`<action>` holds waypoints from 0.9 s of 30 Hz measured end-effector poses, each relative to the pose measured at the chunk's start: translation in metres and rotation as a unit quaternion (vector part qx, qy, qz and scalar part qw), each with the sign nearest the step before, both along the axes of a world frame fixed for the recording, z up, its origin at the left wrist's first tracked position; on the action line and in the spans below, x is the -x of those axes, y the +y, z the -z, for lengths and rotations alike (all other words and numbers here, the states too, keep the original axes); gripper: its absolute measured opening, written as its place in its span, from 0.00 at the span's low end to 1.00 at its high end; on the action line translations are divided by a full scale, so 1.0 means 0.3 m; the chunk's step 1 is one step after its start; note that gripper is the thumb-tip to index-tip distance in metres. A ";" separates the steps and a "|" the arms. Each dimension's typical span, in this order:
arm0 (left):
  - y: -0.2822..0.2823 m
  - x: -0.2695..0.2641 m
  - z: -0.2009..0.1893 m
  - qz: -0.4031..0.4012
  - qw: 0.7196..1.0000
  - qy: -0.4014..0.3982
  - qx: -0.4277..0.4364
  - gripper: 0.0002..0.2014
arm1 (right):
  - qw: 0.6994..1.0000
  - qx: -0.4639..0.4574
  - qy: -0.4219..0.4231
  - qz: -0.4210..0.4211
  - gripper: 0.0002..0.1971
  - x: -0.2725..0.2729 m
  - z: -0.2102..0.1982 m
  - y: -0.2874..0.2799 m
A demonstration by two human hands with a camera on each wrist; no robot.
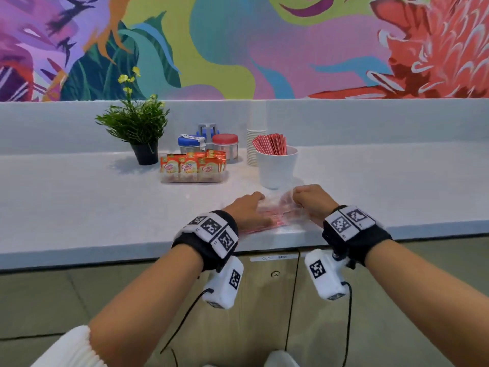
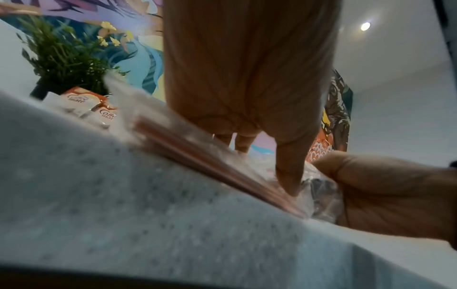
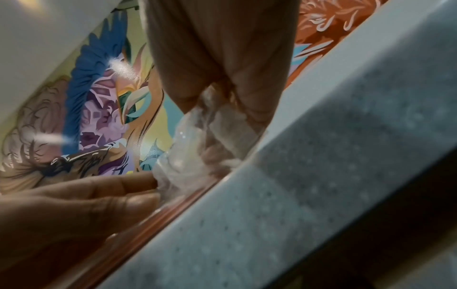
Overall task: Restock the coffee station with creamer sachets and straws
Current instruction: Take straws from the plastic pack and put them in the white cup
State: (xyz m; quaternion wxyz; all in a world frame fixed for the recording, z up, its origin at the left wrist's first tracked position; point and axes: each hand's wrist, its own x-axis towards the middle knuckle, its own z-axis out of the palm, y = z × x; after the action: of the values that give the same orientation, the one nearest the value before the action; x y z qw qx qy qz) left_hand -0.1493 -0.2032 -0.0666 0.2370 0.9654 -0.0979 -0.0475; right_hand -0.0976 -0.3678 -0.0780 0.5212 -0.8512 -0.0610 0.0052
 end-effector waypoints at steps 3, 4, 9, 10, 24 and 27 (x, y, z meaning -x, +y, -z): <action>0.001 -0.012 0.033 -0.019 0.998 -0.024 -0.055 0.34 | 0.999 -0.001 -0.015 -0.047 0.12 0.018 0.009 0.025; 0.000 -0.016 0.039 -0.029 0.996 -0.036 -0.080 0.33 | 0.998 0.005 -0.020 -0.063 0.11 0.023 0.011 0.029; -0.005 -0.030 0.053 -0.058 0.987 -0.082 -0.124 0.25 | 0.995 0.011 -0.018 -0.099 0.07 0.033 0.005 0.029; -0.004 -0.032 0.053 -0.056 0.988 -0.088 -0.117 0.23 | 0.995 0.012 -0.021 -0.098 0.08 0.032 0.008 0.029; 0.023 -0.082 0.080 -0.018 0.992 -0.092 -0.081 0.24 | 0.984 -0.160 -0.076 -0.031 0.15 0.036 0.062 0.070; 0.031 -0.083 0.083 -0.022 0.991 -0.096 -0.092 0.26 | 0.978 -0.192 -0.073 -0.038 0.11 0.032 0.073 0.066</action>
State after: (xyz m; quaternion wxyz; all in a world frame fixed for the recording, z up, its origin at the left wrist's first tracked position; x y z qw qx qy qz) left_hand -0.1243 -0.1939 -0.0914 0.1373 0.9851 -0.0944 0.0421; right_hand -0.1072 -0.3480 -0.0999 0.6689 -0.7302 -0.1307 -0.0493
